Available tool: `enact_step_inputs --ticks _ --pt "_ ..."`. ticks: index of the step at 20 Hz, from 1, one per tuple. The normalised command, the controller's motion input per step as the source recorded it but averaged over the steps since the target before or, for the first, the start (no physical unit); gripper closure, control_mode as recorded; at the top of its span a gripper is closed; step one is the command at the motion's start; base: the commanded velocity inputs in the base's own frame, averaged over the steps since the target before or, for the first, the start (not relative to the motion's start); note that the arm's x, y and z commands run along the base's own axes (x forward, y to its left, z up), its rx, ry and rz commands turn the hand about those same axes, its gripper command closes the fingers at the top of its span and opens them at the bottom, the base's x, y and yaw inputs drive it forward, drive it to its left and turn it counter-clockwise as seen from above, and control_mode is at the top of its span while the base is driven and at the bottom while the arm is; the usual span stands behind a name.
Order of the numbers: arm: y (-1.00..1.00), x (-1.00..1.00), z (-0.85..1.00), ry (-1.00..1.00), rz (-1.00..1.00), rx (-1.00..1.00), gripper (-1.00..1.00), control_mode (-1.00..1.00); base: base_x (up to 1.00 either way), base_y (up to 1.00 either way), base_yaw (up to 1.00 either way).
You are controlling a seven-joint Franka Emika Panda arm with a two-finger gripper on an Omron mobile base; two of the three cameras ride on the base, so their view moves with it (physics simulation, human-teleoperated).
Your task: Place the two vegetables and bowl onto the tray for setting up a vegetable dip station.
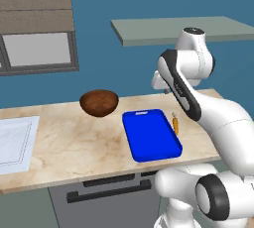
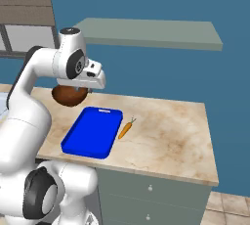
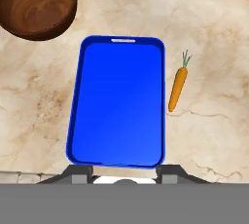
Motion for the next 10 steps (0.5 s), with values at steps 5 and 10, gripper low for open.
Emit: enact_step_inputs --ticks 5,10 --pt "0.24 0.00 -0.01 0.00 -0.06 0.00 -1.00 -1.00 0.00 0.00 0.00" --pt "0.34 0.00 -0.13 -0.02 -0.14 0.00 -1.00 -1.00 0.00 0.00 0.00"
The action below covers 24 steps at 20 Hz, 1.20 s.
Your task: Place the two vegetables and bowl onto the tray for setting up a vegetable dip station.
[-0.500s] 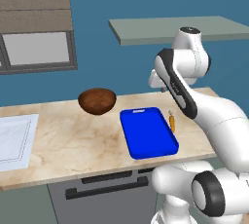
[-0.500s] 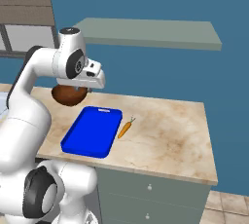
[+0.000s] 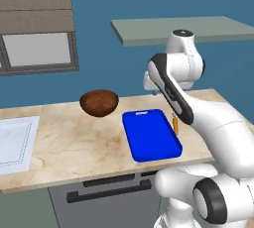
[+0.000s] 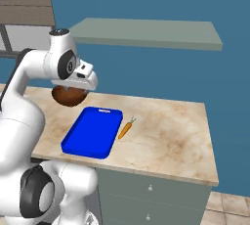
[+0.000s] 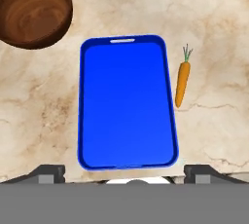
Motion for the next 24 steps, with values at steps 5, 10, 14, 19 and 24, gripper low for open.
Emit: enact_step_inputs --ticks 5,10,14,19,24 --pt "0.36 0.18 -0.20 0.00 -0.14 0.00 -1.00 -1.00 0.00 0.00 0.00" --pt "0.46 0.30 -0.24 0.00 -0.16 0.00 -1.00 -1.00 0.00 0.00 0.00" --pt "0.46 0.43 -0.27 -0.01 -0.18 -0.02 -1.00 -1.00 0.00 0.00 0.00" --pt "0.43 0.51 -0.30 -0.02 -0.18 -0.01 -1.00 -1.00 0.00 0.00 0.00" --pt "0.22 0.66 -0.24 0.00 -0.14 0.00 -1.00 -1.00 0.00 0.00 0.00"
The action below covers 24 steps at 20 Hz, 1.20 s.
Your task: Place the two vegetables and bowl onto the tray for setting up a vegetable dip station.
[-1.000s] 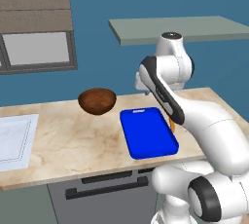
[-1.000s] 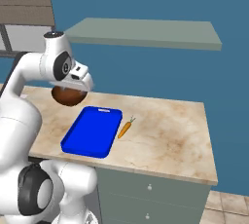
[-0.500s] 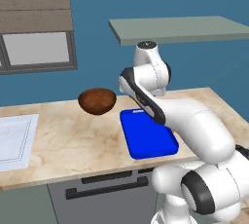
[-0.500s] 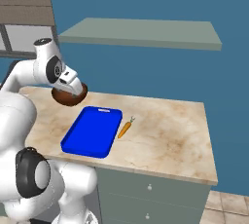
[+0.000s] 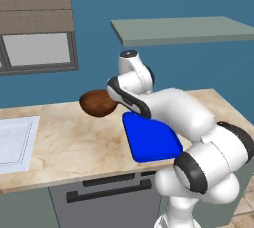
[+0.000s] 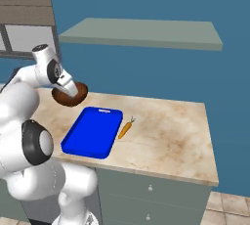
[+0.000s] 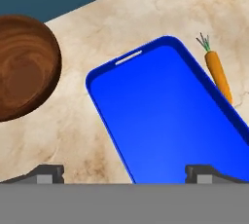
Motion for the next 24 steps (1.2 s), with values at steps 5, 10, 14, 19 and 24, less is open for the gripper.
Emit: enact_step_inputs --ticks 5,10,14,19,24 --pt "0.14 0.63 -0.23 0.00 -0.12 0.00 -1.00 -1.00 0.00 0.00 0.00" --pt "0.17 0.58 -0.35 0.03 -0.05 0.01 -1.00 -1.00 0.00 0.00 0.00" --pt "0.08 0.60 -0.34 0.03 0.00 0.03 -1.00 -1.00 0.00 0.00 0.00" --pt "0.01 0.66 -0.22 0.04 0.02 0.03 -1.00 -1.00 0.00 0.00 0.00" --pt "0.08 0.48 -0.28 0.00 0.02 0.03 -1.00 -1.00 0.00 0.00 0.00"
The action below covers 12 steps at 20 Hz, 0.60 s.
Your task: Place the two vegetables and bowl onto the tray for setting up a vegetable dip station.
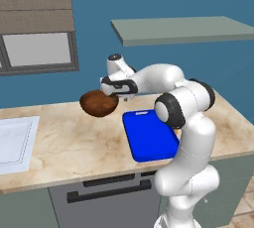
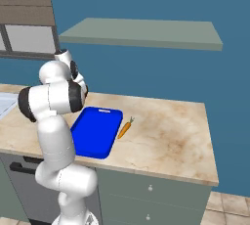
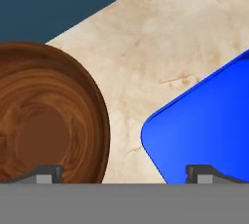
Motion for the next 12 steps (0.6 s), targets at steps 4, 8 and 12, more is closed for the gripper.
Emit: enact_step_inputs --ticks 4,8,12 --pt "0.14 0.25 -0.24 -0.04 0.01 0.04 -1.00 -1.00 0.00 0.00 0.00" --pt "0.06 0.27 -0.24 -0.03 0.01 0.05 -1.00 -1.00 0.00 0.00 0.00" --pt "0.00 0.18 -0.25 -0.02 0.02 0.06 -1.00 -1.00 0.00 0.00 0.00"
